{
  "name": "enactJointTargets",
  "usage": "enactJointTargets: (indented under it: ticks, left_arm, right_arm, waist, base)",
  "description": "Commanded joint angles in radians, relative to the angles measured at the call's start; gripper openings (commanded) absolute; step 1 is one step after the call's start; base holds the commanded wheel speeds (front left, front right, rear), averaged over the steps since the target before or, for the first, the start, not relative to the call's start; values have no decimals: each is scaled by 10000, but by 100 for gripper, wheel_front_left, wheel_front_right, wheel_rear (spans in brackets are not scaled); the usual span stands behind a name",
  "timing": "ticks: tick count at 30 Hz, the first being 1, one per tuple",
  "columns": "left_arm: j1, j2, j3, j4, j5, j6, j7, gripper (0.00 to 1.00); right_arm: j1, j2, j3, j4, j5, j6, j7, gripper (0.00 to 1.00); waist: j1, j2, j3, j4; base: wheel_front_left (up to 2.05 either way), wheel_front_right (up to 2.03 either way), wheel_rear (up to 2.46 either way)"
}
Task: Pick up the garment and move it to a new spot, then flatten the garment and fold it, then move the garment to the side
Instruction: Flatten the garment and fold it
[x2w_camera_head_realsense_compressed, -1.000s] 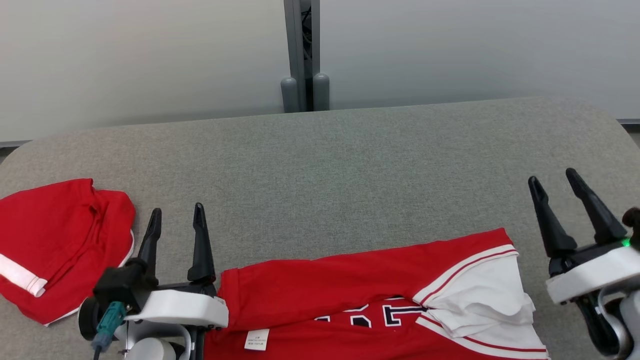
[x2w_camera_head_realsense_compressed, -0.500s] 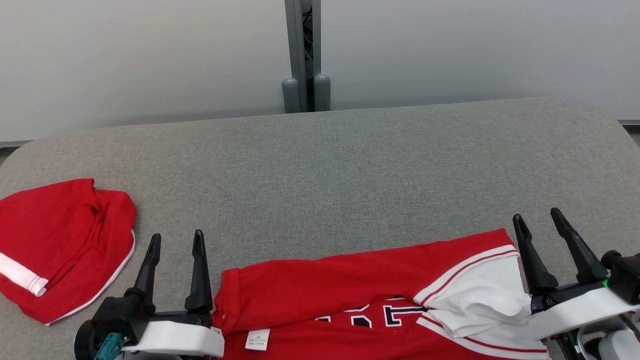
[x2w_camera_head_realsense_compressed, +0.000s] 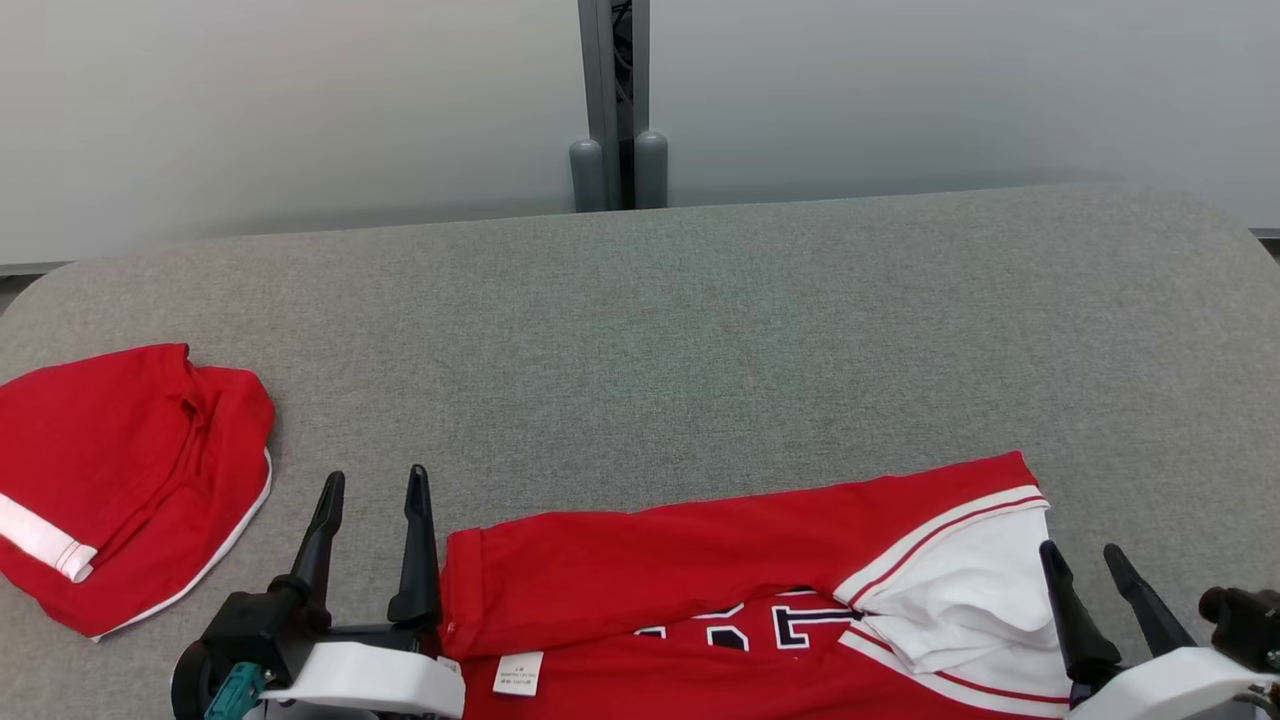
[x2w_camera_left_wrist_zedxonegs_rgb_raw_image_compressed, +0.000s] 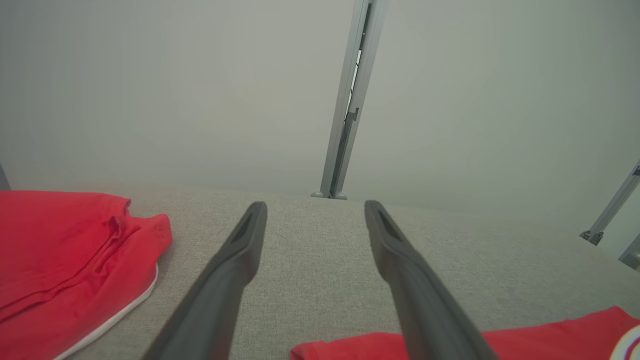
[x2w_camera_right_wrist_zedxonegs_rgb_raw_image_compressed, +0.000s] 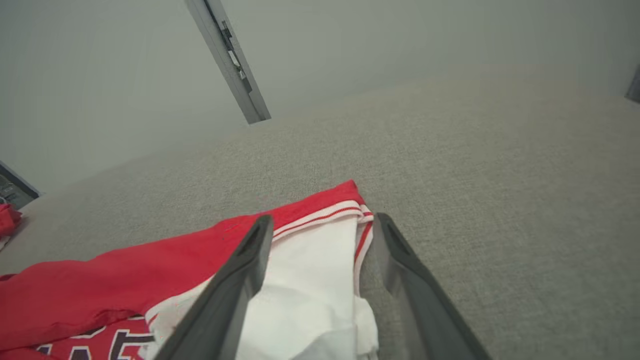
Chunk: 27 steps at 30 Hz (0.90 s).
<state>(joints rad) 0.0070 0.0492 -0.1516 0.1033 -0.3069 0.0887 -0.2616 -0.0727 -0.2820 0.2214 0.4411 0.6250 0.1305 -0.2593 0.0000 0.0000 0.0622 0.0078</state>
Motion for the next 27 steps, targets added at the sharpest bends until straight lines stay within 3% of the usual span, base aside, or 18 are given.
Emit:
enactJointTargets:
  ticks: [1,11,23,24,25,26,27]
  left_arm:
    - [-211,30,-8,4,2,-66,-37,100]
    - [-383,34,118,148,345,-176,-37,100]
    - [-543,31,172,261,499,-174,-37,100]
    - [-544,32,184,264,502,-164,-37,100]
    - [-551,32,192,269,502,-156,-37,100]
    - [-561,32,193,273,500,-149,-37,100]
    - [-570,30,191,279,496,-144,-37,100]
  right_arm:
    - [-55,-1,56,219,177,7,-13,100]
    - [-652,176,780,1988,1598,7,-26,100]
    - [-1143,329,2084,2750,2517,8,-23,100]
    - [-1160,324,2163,2768,2584,8,-22,94]
    - [-1199,300,2242,2783,2653,8,-17,50]
    - [-1240,271,2301,2782,2700,8,-18,28]
    - [-1281,248,2339,2764,2747,8,-19,16]
  waist:
    - [0,0,41,13]
    - [0,0,346,70]
    - [0,0,481,136]
    - [0,0,482,135]
    - [0,0,487,134]
    - [0,0,489,134]
    - [0,0,488,133]
  base:
    - [0,0,0]
    - [0,0,0]
    - [0,0,0]
    - [0,0,0]
    - [0,0,0]
    - [0,0,0]
    - [0,0,0]
